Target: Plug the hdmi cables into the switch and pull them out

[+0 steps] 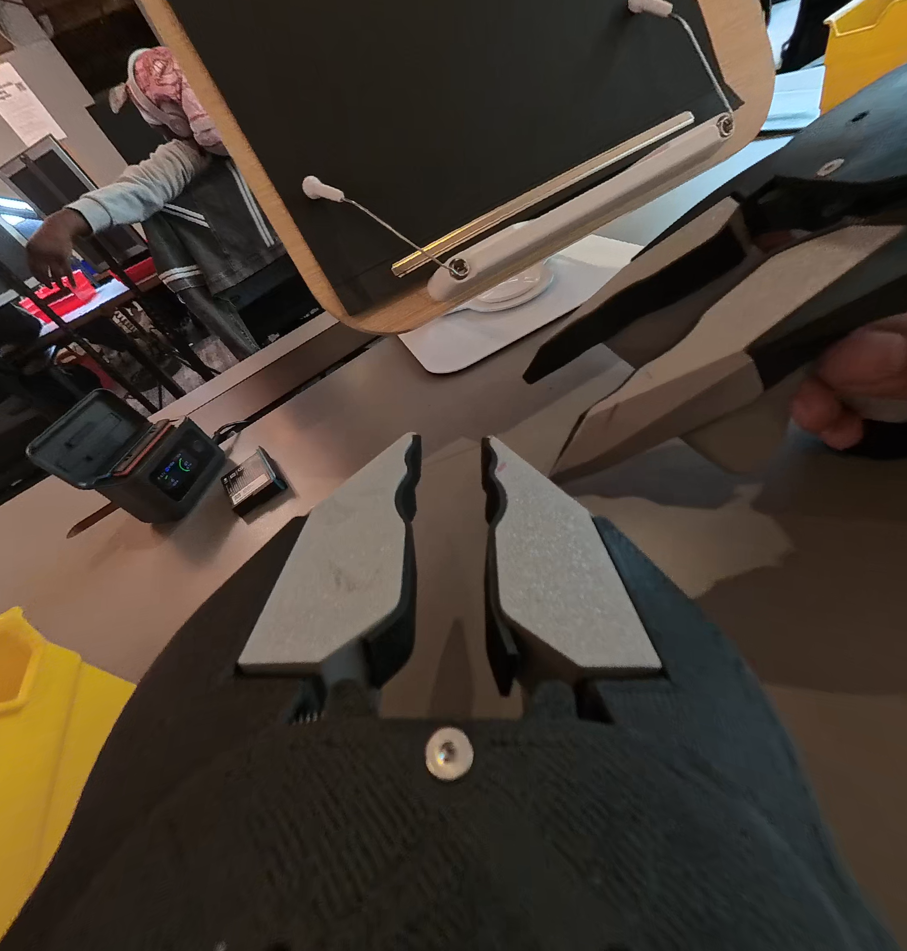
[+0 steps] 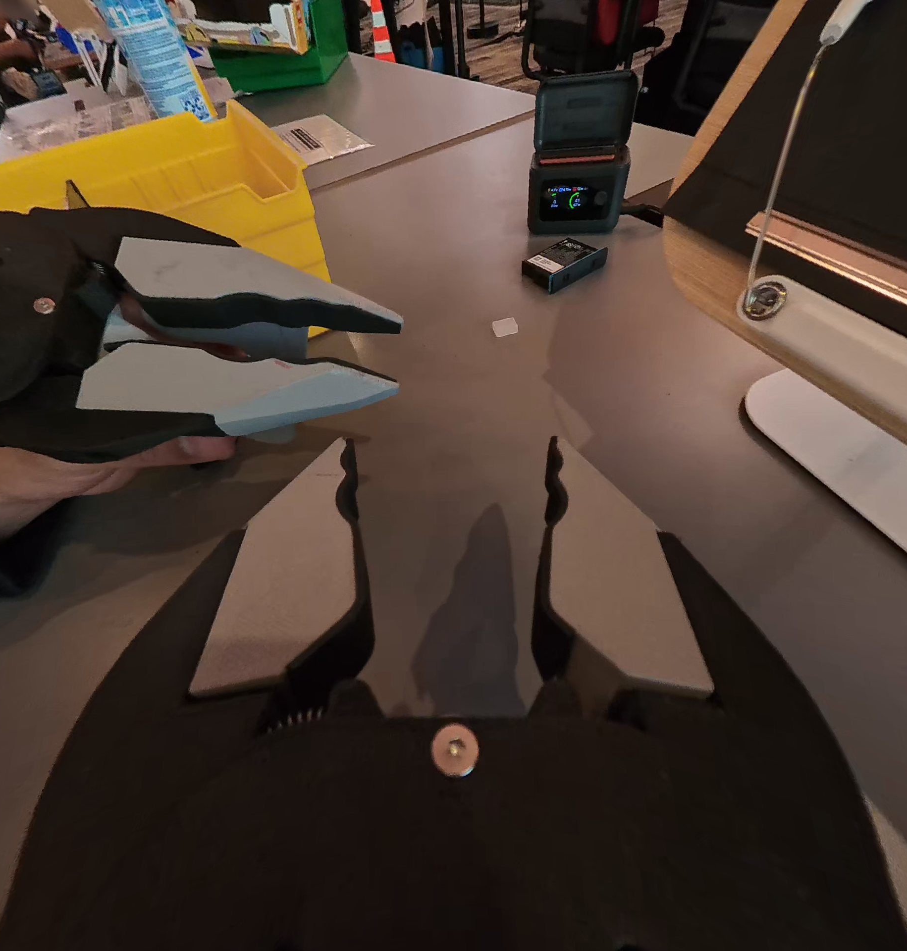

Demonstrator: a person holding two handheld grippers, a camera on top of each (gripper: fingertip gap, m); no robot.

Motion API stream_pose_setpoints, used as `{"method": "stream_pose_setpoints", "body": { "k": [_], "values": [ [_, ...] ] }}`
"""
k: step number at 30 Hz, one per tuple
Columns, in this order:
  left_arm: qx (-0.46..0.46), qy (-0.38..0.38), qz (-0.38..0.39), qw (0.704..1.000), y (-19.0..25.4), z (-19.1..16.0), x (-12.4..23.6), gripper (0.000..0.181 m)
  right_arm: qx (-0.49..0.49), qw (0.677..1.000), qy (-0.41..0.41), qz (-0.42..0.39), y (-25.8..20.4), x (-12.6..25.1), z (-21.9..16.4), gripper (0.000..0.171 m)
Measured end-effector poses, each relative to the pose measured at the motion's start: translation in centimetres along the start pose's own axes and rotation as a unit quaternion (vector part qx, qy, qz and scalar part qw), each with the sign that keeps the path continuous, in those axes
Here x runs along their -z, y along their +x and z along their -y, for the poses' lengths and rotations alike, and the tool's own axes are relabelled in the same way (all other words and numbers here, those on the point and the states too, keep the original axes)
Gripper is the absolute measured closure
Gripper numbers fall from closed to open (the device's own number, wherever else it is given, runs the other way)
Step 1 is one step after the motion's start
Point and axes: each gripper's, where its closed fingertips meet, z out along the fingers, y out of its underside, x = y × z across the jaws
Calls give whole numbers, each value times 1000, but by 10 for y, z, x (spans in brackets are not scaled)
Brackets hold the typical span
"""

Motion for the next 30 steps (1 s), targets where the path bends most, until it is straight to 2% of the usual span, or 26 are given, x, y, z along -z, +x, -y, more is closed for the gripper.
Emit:
{"method": "stream_pose_setpoints", "body": {
  "k": [4,12,15,17,19,22,27,28,30],
  "values": [
    [-6,-6,2,1000,1,-2,-1,161,-16,1000,0,17,-1,2,-2,95],
    [-1,-10,3,1000,0,-3,-1,160,-8,1000,-2,-8,5,9,-2,94],
    [-2,3,5,1000,3,3,0,160,-22,997,-45,-62,21,14,-12,72],
    [-5,14,7,1000,5,7,1,160,-46,993,-88,-64,25,16,-26,70],
    [-15,19,10,1000,6,8,1,160,-44,990,-122,-59,25,19,-34,78],
    [-35,19,16,999,7,8,1,161,2,991,-102,-83,28,22,-23,96],
    [-69,12,31,997,7,5,1,165,25,988,-101,-115,38,18,-24,107],
    [-73,12,32,997,6,4,1,166,19,988,-109,-112,39,16,-29,118],
    [-77,14,37,996,4,4,2,168,-6,988,-117,-105,41,14,-34,153]
  ]
}}
